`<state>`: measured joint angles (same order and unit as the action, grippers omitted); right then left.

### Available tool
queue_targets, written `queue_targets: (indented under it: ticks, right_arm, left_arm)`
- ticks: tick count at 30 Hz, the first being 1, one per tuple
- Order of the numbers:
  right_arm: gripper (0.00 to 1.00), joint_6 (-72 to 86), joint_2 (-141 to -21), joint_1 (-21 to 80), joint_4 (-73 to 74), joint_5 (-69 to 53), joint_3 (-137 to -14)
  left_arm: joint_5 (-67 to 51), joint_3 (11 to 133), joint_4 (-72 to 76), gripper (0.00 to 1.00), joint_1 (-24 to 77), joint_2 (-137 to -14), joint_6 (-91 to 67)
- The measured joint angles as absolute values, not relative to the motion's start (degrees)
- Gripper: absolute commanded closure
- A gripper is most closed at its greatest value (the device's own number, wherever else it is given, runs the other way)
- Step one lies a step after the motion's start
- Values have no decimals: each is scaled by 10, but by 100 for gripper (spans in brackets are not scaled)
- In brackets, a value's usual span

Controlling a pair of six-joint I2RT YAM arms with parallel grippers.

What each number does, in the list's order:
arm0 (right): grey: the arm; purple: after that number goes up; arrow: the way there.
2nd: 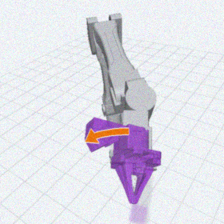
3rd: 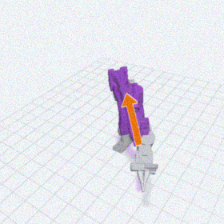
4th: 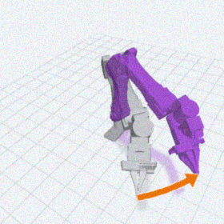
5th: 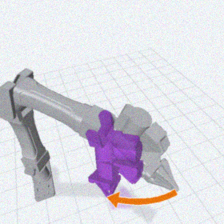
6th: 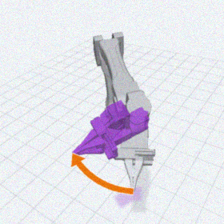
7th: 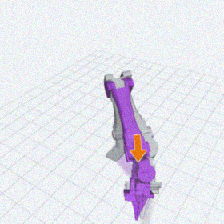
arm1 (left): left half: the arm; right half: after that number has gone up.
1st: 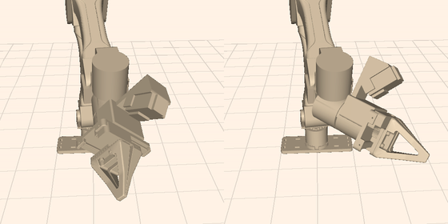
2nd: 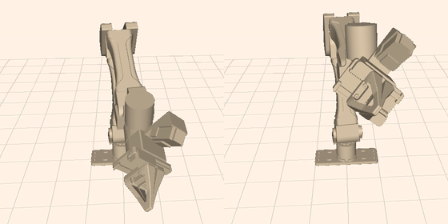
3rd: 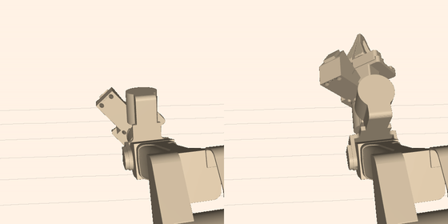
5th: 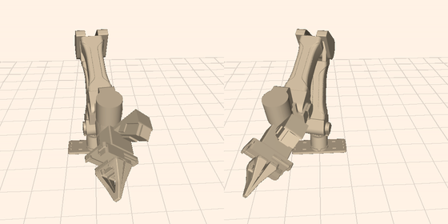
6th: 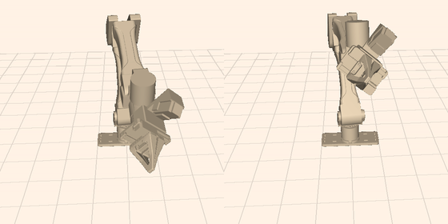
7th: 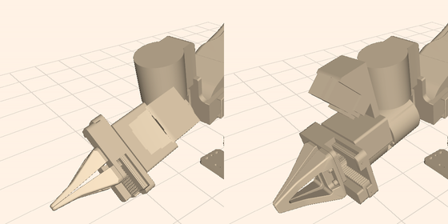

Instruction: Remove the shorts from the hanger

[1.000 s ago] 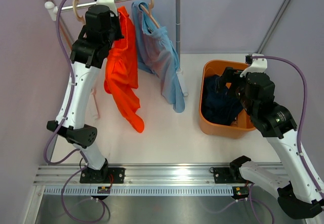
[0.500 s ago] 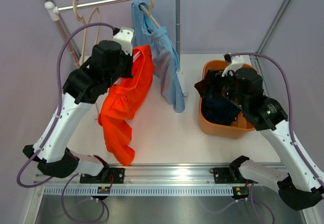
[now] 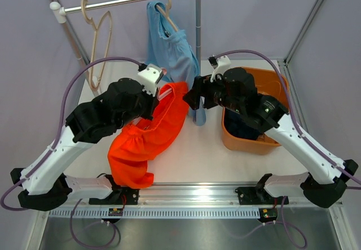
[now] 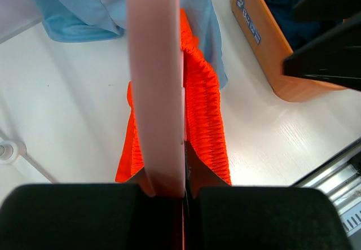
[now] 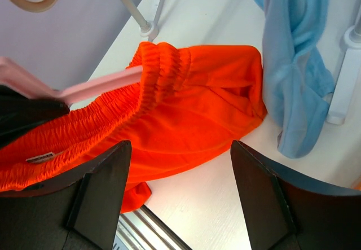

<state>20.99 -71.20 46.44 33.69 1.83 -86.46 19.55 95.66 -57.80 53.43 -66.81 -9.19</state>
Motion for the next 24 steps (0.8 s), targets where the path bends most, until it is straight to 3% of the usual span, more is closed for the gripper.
queue_targets:
  ticks: [16,20,24]
  right_arm:
    - [26,226,-823,486,323,19,-906]
    - [39,228,-844,488,327,23,-910]
    - [60,230,-858,488,329,36,-917]
  left_arm:
    - [203,905,-556,100,549,-658,-90]
    - [203,903,-555,100,549,-657,-87]
    - [203,903,-554,100,549,-656,-86]
